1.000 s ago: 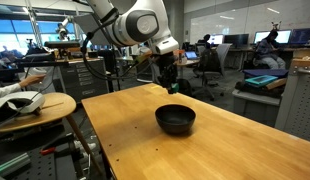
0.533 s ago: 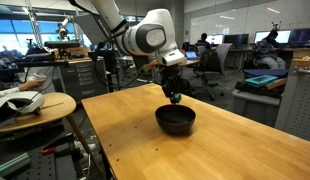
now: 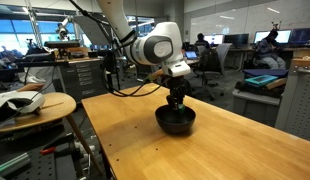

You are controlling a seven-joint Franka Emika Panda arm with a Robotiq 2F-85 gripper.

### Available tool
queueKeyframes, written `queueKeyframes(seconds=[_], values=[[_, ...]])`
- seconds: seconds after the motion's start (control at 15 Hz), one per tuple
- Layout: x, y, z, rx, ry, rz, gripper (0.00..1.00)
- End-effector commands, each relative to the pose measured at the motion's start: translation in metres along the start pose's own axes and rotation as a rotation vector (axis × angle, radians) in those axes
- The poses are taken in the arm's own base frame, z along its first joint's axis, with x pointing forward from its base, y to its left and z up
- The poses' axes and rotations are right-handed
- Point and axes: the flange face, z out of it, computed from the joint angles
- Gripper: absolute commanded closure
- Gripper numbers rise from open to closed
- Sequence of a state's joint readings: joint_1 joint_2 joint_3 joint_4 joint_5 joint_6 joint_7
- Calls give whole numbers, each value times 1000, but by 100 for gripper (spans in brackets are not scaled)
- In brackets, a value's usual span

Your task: Put the block in the bowl

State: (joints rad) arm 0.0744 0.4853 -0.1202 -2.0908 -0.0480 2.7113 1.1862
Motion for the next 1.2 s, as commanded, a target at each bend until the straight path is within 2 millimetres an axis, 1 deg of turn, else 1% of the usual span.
queueKeyframes(seconds=[0.0, 0.2, 0.4, 0.47, 0.53, 0.73, 0.8, 0.87, 1.07, 1.13], values=[[13, -8, 11, -24, -21, 3, 79], [16, -7, 26, -51, -47, 10, 79], [20, -6, 34, -67, -67, 15, 79], [21, -6, 34, -65, -66, 18, 62], [22, -6, 34, -63, -68, 18, 35], [21, -6, 31, -51, -67, 14, 15], [21, -6, 28, -44, -67, 14, 6], [21, -5, 27, -40, -65, 12, 1], [22, -2, 16, -16, -66, 7, 0], [22, -1, 9, -4, -66, 3, 0]])
